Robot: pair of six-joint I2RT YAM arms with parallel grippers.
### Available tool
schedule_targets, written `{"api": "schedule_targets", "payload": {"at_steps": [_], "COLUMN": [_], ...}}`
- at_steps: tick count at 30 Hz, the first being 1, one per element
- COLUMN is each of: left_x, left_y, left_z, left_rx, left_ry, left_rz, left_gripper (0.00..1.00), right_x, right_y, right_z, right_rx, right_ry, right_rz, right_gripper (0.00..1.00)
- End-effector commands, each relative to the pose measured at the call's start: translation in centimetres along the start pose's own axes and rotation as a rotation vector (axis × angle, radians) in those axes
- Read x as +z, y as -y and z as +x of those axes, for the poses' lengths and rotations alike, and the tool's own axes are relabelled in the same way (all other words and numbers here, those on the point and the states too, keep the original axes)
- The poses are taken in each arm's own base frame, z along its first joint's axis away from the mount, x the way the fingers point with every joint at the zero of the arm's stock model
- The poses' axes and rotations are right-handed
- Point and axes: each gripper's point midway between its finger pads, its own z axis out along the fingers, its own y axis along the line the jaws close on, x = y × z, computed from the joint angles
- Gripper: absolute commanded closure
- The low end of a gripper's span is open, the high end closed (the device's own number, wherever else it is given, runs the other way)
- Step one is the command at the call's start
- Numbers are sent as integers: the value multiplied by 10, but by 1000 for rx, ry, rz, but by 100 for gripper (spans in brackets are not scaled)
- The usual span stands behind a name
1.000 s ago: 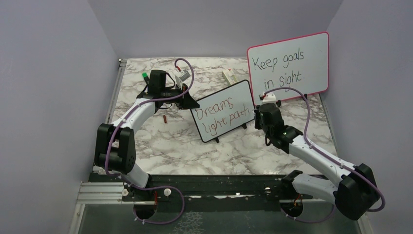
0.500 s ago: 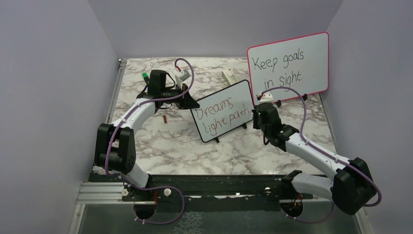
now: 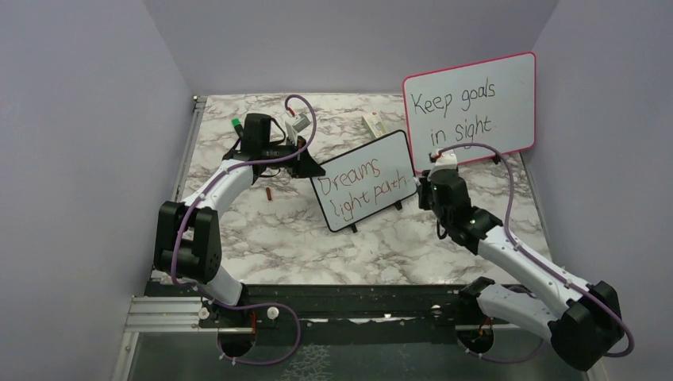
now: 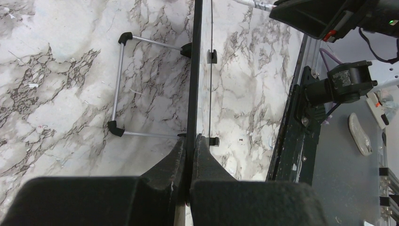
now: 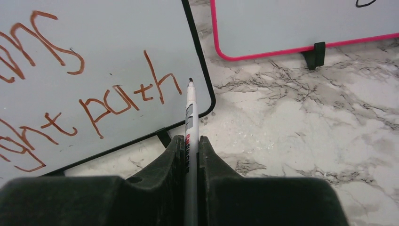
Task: Write a sentence on the whiteboard
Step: Write a sentence on the whiteboard, then pick up the pen cap from the center of the board.
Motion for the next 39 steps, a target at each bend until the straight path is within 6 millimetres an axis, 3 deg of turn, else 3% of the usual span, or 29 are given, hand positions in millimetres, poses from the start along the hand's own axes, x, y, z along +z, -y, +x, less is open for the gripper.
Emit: {"api": "schedule_targets", "payload": {"at_steps": [1,4,15,20,24,33,36,39], "left_x": [7,3,-20,-42,-66,-118,-142,-154], "left_y": [-33,-27,-7,5,5,18,12,-3], "left_z": [57,44,-11,-39,-52,-53,-46,-28], "left_rx": [-92,-76,-44,-37,-30,-29,-78,-134], "left_ry": [-157,-130,2,92,151,353,453,454], "left_rz": [-169,-169,-276,-366,-499,-706,-831,-937], "left_gripper": [100,97,63,52,37,4,1,1], "right_x": [-20,-31,-72,-88,-97,-112,-115,-119], "right_y": [11,15,29,37,41,47,48,47], "right_z": [-10,-17,-44,-53,-53,-54,-56,-57], "right_rx": [15,29,50,55,61,73,69,72], "right_ry": [29,51,145,181,195,226,236,254], "right_rz": [14,13,4,13,14,2,-1,-15], "right_gripper": [99,99,99,99,99,99,99,99]}}
